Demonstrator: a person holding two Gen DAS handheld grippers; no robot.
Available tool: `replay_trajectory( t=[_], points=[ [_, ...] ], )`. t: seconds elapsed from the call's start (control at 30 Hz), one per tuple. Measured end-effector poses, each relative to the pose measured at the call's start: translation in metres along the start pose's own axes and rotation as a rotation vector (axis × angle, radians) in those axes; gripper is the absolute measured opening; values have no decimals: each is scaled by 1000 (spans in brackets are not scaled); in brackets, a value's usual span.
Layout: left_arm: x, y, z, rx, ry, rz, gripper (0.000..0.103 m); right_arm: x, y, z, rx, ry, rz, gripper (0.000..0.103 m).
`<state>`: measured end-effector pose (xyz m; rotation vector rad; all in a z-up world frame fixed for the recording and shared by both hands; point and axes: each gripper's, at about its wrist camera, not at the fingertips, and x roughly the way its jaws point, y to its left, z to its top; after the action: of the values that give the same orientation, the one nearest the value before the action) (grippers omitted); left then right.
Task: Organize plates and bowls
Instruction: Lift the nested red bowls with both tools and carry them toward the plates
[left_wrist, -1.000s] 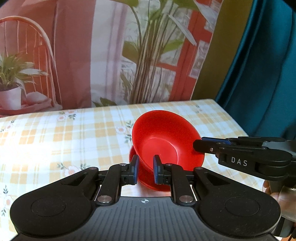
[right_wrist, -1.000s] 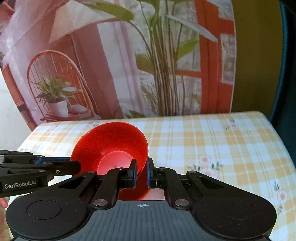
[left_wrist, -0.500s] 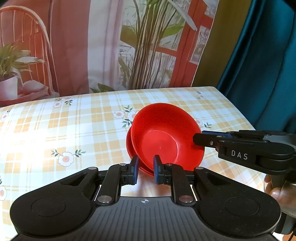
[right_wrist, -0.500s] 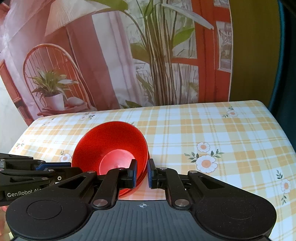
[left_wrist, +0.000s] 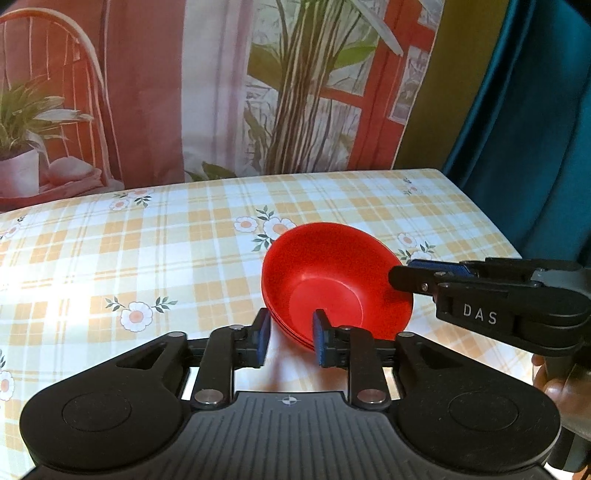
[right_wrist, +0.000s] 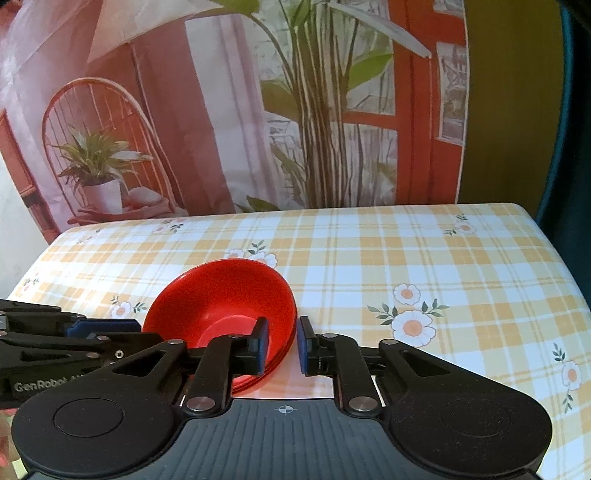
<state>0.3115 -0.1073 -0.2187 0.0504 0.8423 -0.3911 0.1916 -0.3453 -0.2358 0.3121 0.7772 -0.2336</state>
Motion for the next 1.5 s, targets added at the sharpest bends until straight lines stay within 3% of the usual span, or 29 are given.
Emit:
replay_trajectory(
  t=[0.07,0.37,0.67,0.8,1.17,1.5],
  points=[
    [0,1,1,-3,-8,9,39,3,-2,-1,8,6,-1,20],
    [20,13,0,-57,25,-18,40,15,-5,-8,61,16,23,20],
    [34,19,0,-86,40,-62,34,22,-4,-11,103,4,42,17],
    [36,18,2,-78,38,-72,26,23,-5,-11,107,2,42,16],
    [32,15,1,-66,45,-64,26,19,-5,-12,133,-3,50,14],
    [5,8,0,-56,7,-59,26,-8,0,-5,113,-40,59,14]
  ],
)
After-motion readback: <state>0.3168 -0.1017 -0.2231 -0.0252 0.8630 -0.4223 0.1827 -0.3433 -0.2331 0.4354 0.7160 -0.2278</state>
